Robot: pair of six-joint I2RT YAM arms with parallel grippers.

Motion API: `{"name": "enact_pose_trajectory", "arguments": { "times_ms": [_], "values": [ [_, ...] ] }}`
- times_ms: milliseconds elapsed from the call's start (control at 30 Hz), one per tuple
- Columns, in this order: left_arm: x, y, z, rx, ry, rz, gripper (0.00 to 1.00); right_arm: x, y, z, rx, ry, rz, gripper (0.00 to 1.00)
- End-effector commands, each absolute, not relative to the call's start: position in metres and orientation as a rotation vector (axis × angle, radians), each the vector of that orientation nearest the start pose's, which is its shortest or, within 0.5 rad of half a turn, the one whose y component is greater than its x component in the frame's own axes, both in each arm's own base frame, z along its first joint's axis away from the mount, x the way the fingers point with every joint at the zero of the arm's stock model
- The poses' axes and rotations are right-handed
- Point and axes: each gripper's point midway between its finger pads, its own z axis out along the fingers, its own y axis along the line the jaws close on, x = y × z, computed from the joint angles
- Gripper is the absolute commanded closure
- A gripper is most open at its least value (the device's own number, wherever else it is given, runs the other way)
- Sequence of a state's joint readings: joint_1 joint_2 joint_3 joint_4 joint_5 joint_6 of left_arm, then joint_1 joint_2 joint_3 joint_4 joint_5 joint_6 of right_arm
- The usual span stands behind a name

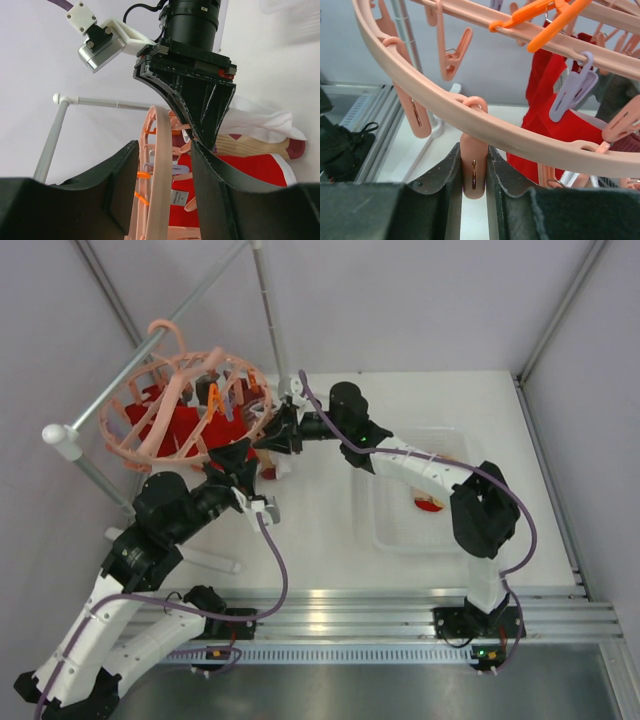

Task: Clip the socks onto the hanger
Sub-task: Open the clamp at the hanger.

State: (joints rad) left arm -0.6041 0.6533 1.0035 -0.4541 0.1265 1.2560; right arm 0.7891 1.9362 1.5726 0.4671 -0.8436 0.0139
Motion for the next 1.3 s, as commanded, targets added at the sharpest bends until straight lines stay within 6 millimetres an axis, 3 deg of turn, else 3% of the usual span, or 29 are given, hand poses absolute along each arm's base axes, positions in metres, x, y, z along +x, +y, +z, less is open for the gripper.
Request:
{"name": "enact_pose_trajectory", "arguments": {
  "times_ms": [0, 267, 467, 567, 800, 933, 1267],
  "values": [
    [0.224, -0.148, 0.395, 1.395, 0.899, 0.312, 0.51, 0.265, 0.47, 0.355, -1.336, 0.946, 1.241, 0.98],
    [0.215, -0.155, 0.396, 1.455, 0.955, 0.205, 0.62, 0.241, 0.458, 0.368, -1.421, 0.983, 1.331, 1.0],
    [0.206, -0.148, 0.378, 1.634, 0.867, 0.302, 0.47, 0.236, 0.452, 0.364, -1.446, 1.103, 1.365, 1.0],
    [0.209, -0.144, 0.379, 1.703, 0.799, 0.395, 0.41, 0.237, 0.449, 0.36, -1.452, 1.153, 1.345, 1.0],
    [0.22, -0.143, 0.388, 1.811, 0.638, 0.588, 0.39, 0.242, 0.444, 0.347, -1.463, 1.237, 1.294, 1.0],
    [0.225, -0.146, 0.389, 1.874, 0.544, 0.669, 0.38, 0.245, 0.444, 0.351, -1.459, 1.253, 1.276, 1.0],
    [0.227, -0.158, 0.393, 1.912, 0.434, 0.679, 0.4, 0.246, 0.446, 0.353, -1.443, 1.264, 1.287, 1.0]
  ]
}}
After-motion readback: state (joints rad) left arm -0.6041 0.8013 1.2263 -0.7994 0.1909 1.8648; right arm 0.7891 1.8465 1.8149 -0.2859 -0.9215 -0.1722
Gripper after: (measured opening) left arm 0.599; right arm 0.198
